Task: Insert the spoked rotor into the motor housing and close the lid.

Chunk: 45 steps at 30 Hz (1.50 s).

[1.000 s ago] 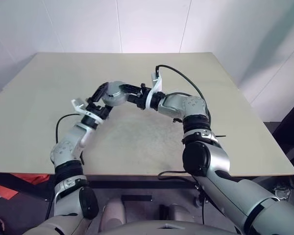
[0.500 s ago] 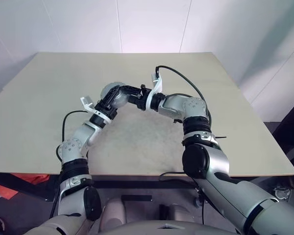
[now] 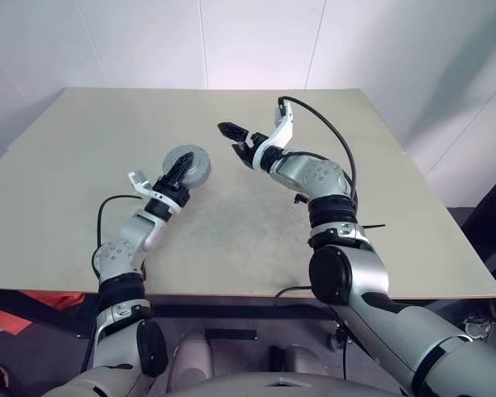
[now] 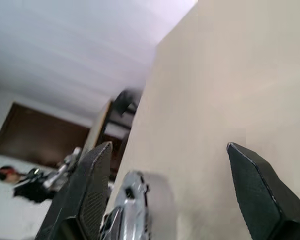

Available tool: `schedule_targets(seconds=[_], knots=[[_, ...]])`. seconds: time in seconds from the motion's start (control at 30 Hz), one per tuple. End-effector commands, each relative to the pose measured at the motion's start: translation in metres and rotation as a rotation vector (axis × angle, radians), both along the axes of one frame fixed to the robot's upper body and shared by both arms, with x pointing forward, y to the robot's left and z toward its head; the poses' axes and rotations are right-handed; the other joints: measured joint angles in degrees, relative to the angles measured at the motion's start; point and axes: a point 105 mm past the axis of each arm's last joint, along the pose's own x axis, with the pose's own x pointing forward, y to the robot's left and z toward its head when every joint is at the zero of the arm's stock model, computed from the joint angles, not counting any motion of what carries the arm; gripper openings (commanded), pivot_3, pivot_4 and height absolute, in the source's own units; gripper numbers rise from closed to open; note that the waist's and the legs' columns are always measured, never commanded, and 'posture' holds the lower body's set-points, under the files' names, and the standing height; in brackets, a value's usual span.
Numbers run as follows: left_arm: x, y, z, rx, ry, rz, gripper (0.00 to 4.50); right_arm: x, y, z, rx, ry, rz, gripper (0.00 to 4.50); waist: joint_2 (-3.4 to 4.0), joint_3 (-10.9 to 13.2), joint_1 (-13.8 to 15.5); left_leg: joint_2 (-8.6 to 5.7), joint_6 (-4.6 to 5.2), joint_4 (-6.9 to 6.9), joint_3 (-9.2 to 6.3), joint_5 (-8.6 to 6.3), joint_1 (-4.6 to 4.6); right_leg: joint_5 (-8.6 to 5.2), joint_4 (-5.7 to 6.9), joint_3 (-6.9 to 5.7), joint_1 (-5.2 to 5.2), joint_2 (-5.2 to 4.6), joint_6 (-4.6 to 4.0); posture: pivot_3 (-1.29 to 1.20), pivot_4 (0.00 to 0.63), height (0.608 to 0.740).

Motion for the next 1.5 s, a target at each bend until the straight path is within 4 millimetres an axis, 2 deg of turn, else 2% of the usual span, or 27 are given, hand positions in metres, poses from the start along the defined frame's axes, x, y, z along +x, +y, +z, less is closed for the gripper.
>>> schedule_targets(seconds=[0.03, 0.1, 0.17, 0.33, 0.43, 0.63, 0.73, 0.87, 1.03, 1.13, 1.2, 1.33, 1.43, 1.5], knots=[[0.003, 0.004, 0.024, 0.008, -0.087, 0.036, 2.46, 0.006, -0.005, 0.01, -0.009, -0.052, -0.049, 3.99, 0.0, 0.0, 0.0, 0.0, 0.0, 0.0, 0.0, 0.0, 0.0, 0.0, 0.0, 0.0, 0.0, 0.0, 0.0, 0.0, 0.0, 0.74], [0.008, 0.027, 0.019, 0.03, -0.058, 0.154, 2.46, 0.007, -0.009, 0.006, -0.027, -0.05, -0.062, 3.99, 0.0, 0.0, 0.0, 0.01, 0.0, 0.0, 0.0, 0.0, 0.01, 0.0, 0.01, 0.0, 0.0, 0.01, 0.0, 0.0, 0.0, 0.74], [0.013, 0.059, 0.008, 0.054, 0.0, 0.304, 2.46, 0.009, -0.013, 0.001, -0.059, -0.052, -0.072, 3.99, -0.01, 0.0, -0.3, 0.01, 0.0, 0.0, 0.0, 0.0, 0.02, 0.0, 0.02, 0.0, 0.0, 0.01, 0.0, 0.0, 0.0, 0.74], [0.009, 0.137, -0.027, 0.138, 0.193, 0.649, 2.46, 0.009, -0.021, -0.009, -0.077, -0.032, -0.087, 3.99, -0.02, 0.0, -1.4, 0.01, 0.0, -0.01, -0.02, 0.0, 0.07, 0.01, 0.03, 0.0, 0.0, 0.03, 0.01, 0.0, 0.0, 0.74], [0.005, 0.163, -0.046, 0.176, 0.3, 0.764, 2.46, 0.009, -0.021, -0.01, -0.073, -0.023, -0.083, 3.99, -0.08, 0.0, -1.4, 0.0, 0.01, -0.01, -0.04, -0.01, 0.05, 0.01, 0.0, 0.0, 0.0, 0.03, 0.01, 0.0, 0.0, 0.74], [0.003, 0.182, -0.061, 0.203, 0.384, 0.845, 2.46, 0.006, -0.013, -0.015, -0.097, -0.011, -0.048, 3.99, -0.16, 0.0, -1.2, 0.01, -0.02, 0.0, -0.05, 0.01, 0.33, 0.0, 0.11, 0.0, 0.25, 0.01, -0.01, 0.0, 0.0, 0.74], [0.002, 0.187, -0.06, 0.229, 0.385, 0.871, 3.15, 0.006, -0.011, -0.017, -0.102, -0.002, -0.039, 4.02, -0.16, 0.0, -1.3, 0.03, -0.08, 0.0, -0.05, 0.04, 0.67, -0.14, 0.14, 0.01, 0.51, 0.01, -0.21, 0.0, 0.0, 0.74], [-0.005, 0.207, -0.059, 0.25, 0.418, 0.953, 4.45, 0.005, -0.01, -0.021, -0.118, 0.014, -0.023, 4.02, -0.16, 0.0, -1.8, 0.05, -0.32, -0.09, -0.03, 0.19, 1.02, -0.27, 0.22, 0.04, 0.66, 0.02, -0.01, 0.0, 0.0, 0.74], [-0.019, 0.243, -0.049, 0.231, 0.427, 1.086, 4.48, 0.004, -0.007, -0.03, -0.142, 0.041, 0.005, 4.02, -0.18, 0.0, -2.9, 0.1, -0.39, -0.34, -0.02, 0.23, 1.55, -0.2, 0.24, 0.05, 0.7, 0.13, -0.13, 0.0, 0.0, 0.74], [-0.026, 0.258, -0.042, 0.242, 0.426, 1.147, 4.48, 0.004, -0.006, -0.034, -0.151, 0.051, 0.011, 4.02, -0.18, 0.0, -3.1, 0.16, -0.4, -0.45, -0.02, 0.24, 1.54, -0.17, 0.19, 0.05, 0.61, 0.23, -0.22, 0.0, 0.0, 0.74], [-0.028, 0.265, -0.036, 0.258, 0.415, 1.174, 4.48, 0.004, -0.006, -0.034, -0.155, 0.051, 0.015, 4.02, -0.2, 0.0, -2.9, 0.22, -0.4, -0.48, -0.02, 0.23, 1.39, 0.02, 0.13, 0.06, 0.52, 0.33, -0.62, 0.0, 0.0, 0.74], [-0.025, 0.266, -0.02, 0.32, 0.348, 1.186, 4.48, 0.004, -0.004, -0.03, -0.152, 0.015, 0.017, 4.02, -0.2, 0.0, -1.4, 0.22, -0.37, -0.41, -0.04, 0.2, 0.72, 0.08, 0.13, 0.04, -0.01, 0.35, -0.65, 0.0, 0.0, 0.74], [-0.017, 0.259, 0.0, 0.375, 0.251, 1.184, 4.48, 0.006, -0.009, -0.023, -0.195, -0.079, -0.01, 4.02, -0.23, 0.0, -0.4, 0.29, -0.33, -0.31, -0.04, 0.18, 0.53, 0.07, 0.13, -0.03, -0.07, 0.34, -0.68, 0.0, 0.0, 0.74], [-0.009, 0.247, 0.018, 0.436, 0.149, 1.168, 4.48, 0.008, -0.017, -0.012, -0.234, -0.2, -0.047, 4.02, -0.26, 0.0, 0.4, 0.36, -0.33, -0.23, -0.04, 0.18, 0.53, 0.06, 0.15, -0.05, -0.04, 0.34, -0.68, 0.0, 0.0, 0.74]])
